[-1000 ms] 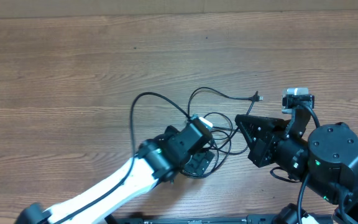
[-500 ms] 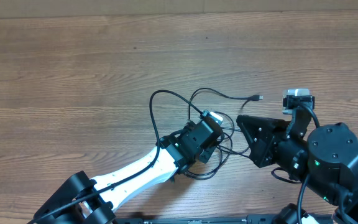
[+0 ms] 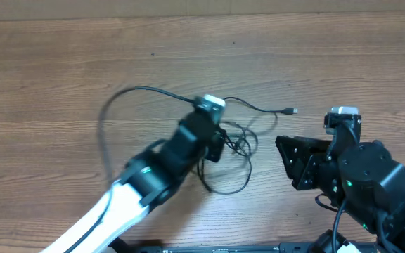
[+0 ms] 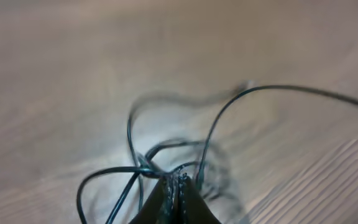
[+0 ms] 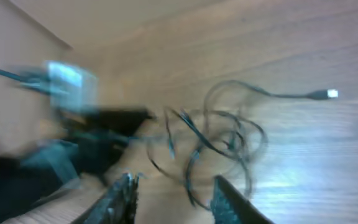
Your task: Untangle cables
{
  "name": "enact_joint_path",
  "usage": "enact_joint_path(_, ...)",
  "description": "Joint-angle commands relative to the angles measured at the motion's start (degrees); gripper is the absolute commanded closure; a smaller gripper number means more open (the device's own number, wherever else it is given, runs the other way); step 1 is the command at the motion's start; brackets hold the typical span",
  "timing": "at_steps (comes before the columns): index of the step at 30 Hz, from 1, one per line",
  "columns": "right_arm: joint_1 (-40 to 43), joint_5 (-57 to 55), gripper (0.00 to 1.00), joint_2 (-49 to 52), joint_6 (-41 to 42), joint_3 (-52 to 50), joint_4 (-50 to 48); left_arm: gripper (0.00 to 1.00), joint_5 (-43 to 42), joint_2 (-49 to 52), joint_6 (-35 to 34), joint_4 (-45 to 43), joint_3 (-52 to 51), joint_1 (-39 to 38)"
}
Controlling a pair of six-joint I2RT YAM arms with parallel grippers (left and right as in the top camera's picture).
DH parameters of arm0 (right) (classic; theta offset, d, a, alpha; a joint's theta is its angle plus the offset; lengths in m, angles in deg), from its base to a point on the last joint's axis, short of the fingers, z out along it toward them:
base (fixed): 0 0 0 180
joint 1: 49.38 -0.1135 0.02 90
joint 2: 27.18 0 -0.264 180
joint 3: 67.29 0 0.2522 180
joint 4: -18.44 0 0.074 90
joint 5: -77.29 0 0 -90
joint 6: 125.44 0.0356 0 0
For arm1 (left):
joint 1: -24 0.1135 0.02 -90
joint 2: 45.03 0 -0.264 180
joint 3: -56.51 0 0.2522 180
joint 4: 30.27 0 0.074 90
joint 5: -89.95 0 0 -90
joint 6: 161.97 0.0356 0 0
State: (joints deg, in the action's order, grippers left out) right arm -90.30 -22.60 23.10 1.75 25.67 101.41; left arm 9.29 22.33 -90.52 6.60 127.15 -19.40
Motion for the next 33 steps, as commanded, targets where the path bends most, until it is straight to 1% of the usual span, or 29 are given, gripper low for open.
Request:
enact_joint_path(1,-0.2,1.3,0.54,1.9,2.1,0.7,1.7,0.96,1.1,-6.3,-6.6,-0.2,2.8,1.9)
enact_joint_path(6,-0.2,9.3,0.41,5.8,2.1,-2.4,1.7,0.96,0.0,-13.1,-14.8,-0.2,3.2,4.0)
enact_joint_path(8,-0.2,10.8,0.38,8.0,2.4,-3.3,1.5,0.96,-1.2,-15.2,-17.7,-0.3,3.2,4.9)
enact_joint_path(10,-0.2,11.8,0.37,10.6,3.9,-3.9,1.1,0.96,-2.0,-17.2,-19.7,-0.7,3.2,5.6)
enact_joint_path(13,-0.2,14.4,0.34,14.9,3.6,-4.0,-0.9,0.96,-1.9,-20.1,-22.4,-2.2,3.4,6.7)
enact_joint_path(16,-0.2,15.0,0.33,19.1,3.1,-4.1,-3.7,0.96,-1.9,-22.4,-28.7,-3.2,3.6,7.5)
enact_joint_path(18,-0.2,17.4,0.33,21.8,3.1,-4.1,-6.6,0.96,-2.2,-23.4,-31.4,-3.9,3.7,7.5)
enact_joint_path(22,-0.2,25.4,0.33,26.8,3.0,-4.2,-12.3,0.96,-1.9,-24.4,-32.1,-6.0,3.7,7.5)
enact_joint_path(26,-0.2,28.4,0.33,31.3,3.1,-4.2,-15.7,0.96,-1.9,-24.3,-33.4,-8.3,3.7,7.5)
enact_joint_path(30,-0.2,28.8,0.33,35.3,3.1,-4.2,-17.2,0.96,-3.7,-24.3,-36.1,-9.6,3.7,7.5)
enact_joint_path(33,-0.2,24.7,0.33,37.8,3.1,-4.2,-18.5,0.96,-7.8,-24.4,-36.3,-11.1,3.7,7.5)
